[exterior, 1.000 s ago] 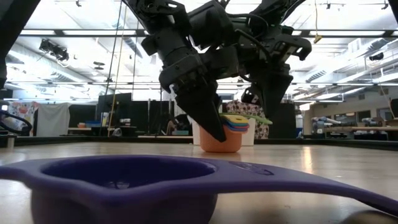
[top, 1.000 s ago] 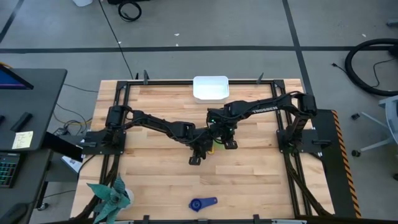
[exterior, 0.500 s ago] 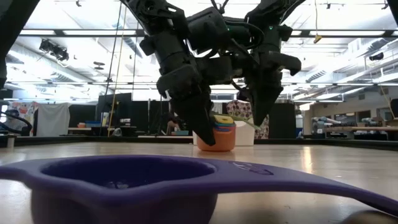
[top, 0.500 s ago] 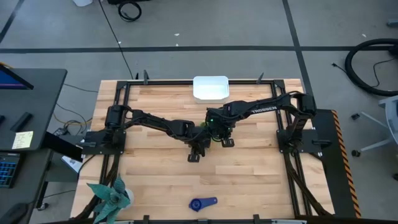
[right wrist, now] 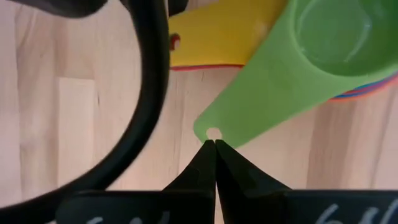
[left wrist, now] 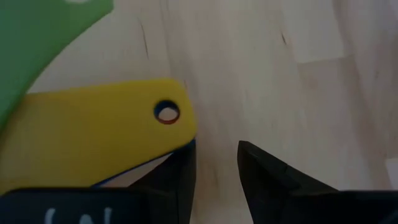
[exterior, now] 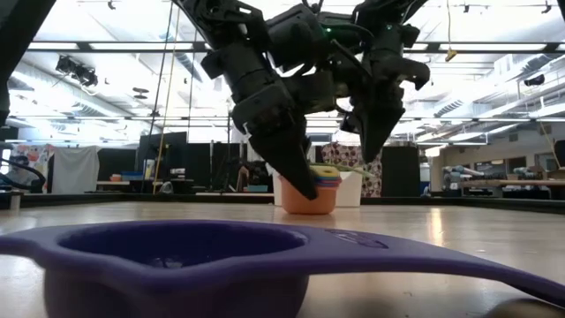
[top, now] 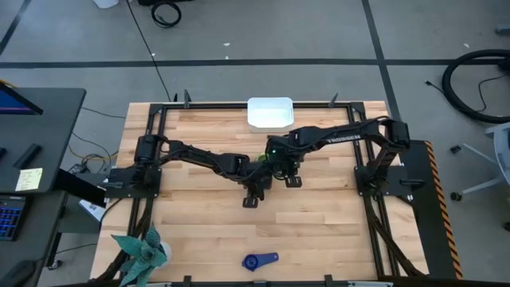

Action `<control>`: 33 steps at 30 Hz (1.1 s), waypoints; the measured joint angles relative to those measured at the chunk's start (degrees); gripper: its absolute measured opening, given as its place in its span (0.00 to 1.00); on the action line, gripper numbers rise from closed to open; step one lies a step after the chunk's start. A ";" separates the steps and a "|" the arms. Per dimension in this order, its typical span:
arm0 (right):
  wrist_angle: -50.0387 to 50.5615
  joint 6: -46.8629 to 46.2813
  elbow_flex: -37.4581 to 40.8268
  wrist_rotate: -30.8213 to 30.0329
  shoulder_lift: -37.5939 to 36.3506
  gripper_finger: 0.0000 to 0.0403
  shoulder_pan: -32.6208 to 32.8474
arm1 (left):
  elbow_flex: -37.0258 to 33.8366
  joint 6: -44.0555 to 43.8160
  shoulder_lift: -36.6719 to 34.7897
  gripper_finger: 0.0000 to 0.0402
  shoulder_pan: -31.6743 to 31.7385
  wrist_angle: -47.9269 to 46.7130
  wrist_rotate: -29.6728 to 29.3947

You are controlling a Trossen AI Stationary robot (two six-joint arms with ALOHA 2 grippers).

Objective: Nest measuring cups in basket
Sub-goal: Stack the green measuring cup on the yellow measuring cup, then stack the dark blue measuring cup on the green measuring cup

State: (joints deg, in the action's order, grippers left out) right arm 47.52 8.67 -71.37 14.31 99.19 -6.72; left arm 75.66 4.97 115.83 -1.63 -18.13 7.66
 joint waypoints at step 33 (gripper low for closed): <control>-12.92 -1.70 5.86 5.18 -0.80 0.01 -2.62 | -0.26 -2.35 0.26 0.31 -0.06 -10.17 0.24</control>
State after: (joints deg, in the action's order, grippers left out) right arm 34.60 6.97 -65.52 19.49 98.39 -9.34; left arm 75.40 2.62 116.09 -1.69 -28.30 7.90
